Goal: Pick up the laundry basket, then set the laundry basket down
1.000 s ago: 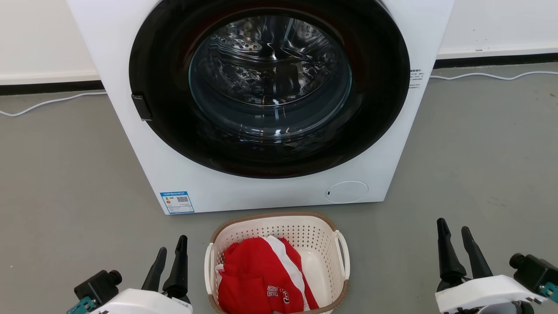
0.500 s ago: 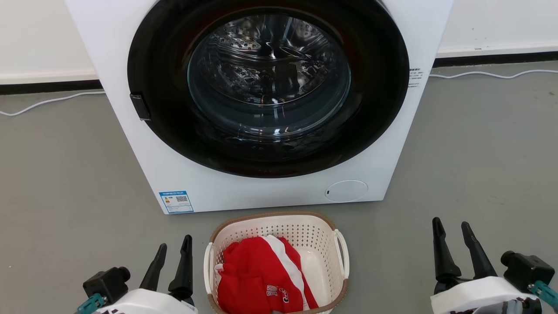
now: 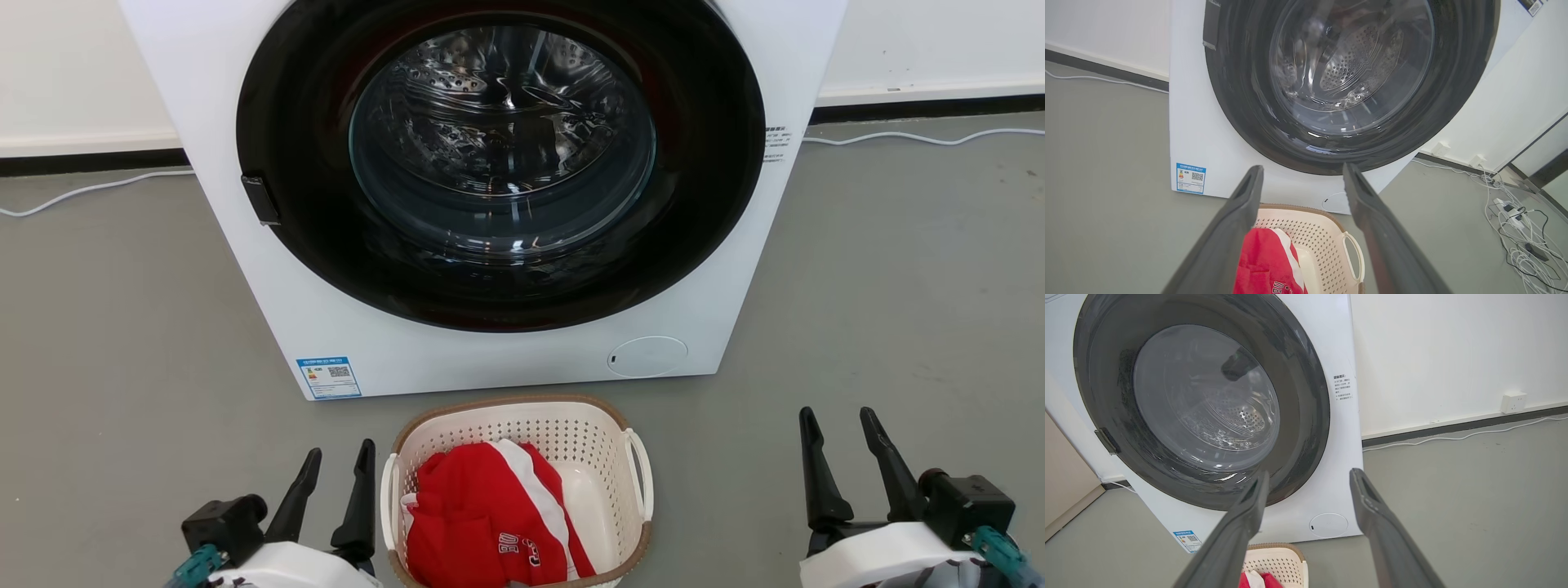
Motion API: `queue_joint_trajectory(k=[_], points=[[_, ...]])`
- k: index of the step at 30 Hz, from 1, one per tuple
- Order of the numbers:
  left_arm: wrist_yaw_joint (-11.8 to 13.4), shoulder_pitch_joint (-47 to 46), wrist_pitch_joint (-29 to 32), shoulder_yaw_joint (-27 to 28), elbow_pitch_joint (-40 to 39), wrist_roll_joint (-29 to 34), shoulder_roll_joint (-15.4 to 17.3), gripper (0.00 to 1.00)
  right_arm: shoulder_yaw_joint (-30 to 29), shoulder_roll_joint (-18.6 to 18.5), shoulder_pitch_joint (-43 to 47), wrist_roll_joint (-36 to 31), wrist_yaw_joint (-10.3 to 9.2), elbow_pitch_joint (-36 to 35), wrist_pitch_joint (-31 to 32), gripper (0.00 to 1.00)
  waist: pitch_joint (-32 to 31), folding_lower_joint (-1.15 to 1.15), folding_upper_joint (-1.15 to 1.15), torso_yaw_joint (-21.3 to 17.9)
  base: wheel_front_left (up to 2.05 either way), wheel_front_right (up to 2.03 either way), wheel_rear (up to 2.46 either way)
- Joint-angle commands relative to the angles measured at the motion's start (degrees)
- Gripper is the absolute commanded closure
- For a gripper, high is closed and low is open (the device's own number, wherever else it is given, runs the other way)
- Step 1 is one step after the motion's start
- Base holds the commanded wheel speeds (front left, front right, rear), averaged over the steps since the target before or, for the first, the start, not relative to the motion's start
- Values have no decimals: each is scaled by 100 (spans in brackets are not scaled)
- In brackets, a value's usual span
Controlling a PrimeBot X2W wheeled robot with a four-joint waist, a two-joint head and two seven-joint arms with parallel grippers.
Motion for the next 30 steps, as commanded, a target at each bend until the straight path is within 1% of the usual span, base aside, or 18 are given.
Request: queue_joint_trajectory(k=[1, 15, 30], points=[[-37, -303, -85, 128, -139, 162, 61, 0, 158, -70, -218, -172, 37, -184, -109, 0, -2, 0, 0, 1, 0, 0, 0], [-42, -272, -313, 95, -133, 988, 71, 0, 167, -72, -197, -1141, 42, -181, -337, 0, -14, 0, 0, -20, 0, 0, 0], [-42, -267, -313, 119, -116, 979, 71, 0, 150, -64, -174, -1058, 42, -79, -337, 0, -21, 0, 0, -43, 0, 0, 0]])
